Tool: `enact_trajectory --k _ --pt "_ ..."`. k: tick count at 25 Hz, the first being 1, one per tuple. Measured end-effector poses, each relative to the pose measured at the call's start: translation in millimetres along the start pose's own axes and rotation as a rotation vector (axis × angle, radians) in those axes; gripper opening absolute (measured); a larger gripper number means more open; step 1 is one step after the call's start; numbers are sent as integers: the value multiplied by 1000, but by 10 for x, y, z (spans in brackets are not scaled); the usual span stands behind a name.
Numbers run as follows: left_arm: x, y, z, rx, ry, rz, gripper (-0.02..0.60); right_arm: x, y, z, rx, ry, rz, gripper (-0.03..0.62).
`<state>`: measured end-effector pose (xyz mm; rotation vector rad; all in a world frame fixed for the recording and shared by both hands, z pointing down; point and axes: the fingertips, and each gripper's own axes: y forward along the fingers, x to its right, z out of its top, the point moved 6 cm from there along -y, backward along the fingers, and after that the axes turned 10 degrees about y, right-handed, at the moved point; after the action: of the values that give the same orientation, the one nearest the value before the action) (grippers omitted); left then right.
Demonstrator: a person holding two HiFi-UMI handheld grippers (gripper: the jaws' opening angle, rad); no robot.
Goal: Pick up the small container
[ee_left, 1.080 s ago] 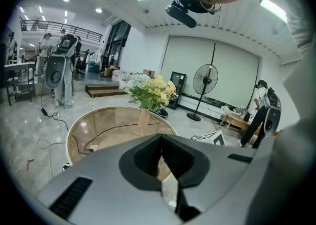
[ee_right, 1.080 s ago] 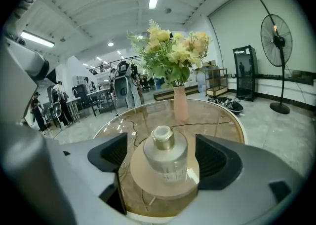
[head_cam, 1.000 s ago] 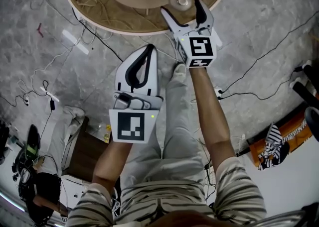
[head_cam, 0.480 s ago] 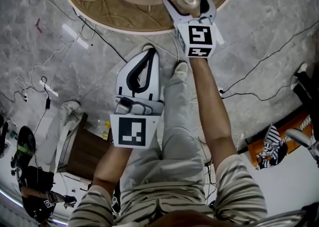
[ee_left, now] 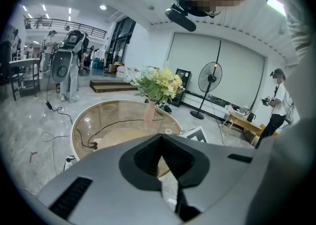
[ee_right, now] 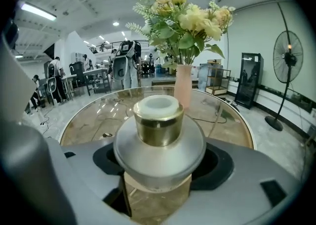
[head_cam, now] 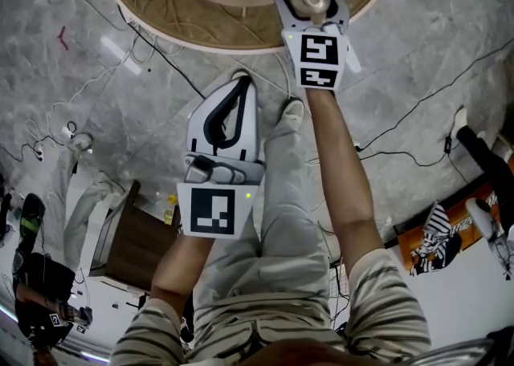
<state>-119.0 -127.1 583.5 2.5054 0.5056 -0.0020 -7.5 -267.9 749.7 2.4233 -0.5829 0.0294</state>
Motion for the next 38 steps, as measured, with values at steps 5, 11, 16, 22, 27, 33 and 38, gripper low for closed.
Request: enact_trajectory --k 5,11,16,22,27,33,38 --pt "-54 -97 -6 14 -6 14 -2 31 -29 4 -19 29 14 337" --pt "-64 -231 89 40 2 45 -2 63 -163 6 -41 56 25 337" --pt "-58 -371 253 65 12 68 -2 -24 -370 272 -9 40 60 339" --pt "20 -672 543 111 31 90 -2 -167 -834 738 52 49 96 341" --pt "112 -969 820 152 41 118 -2 -287 -1332 1124 102 59 120 342" --pt "201 -1323 1128 199 68 165 -2 -451 -1876 1594 162 47 155 342" --pt "291 -1687 1325 221 77 207 -2 -626 -2405 1932 193 19 187 342"
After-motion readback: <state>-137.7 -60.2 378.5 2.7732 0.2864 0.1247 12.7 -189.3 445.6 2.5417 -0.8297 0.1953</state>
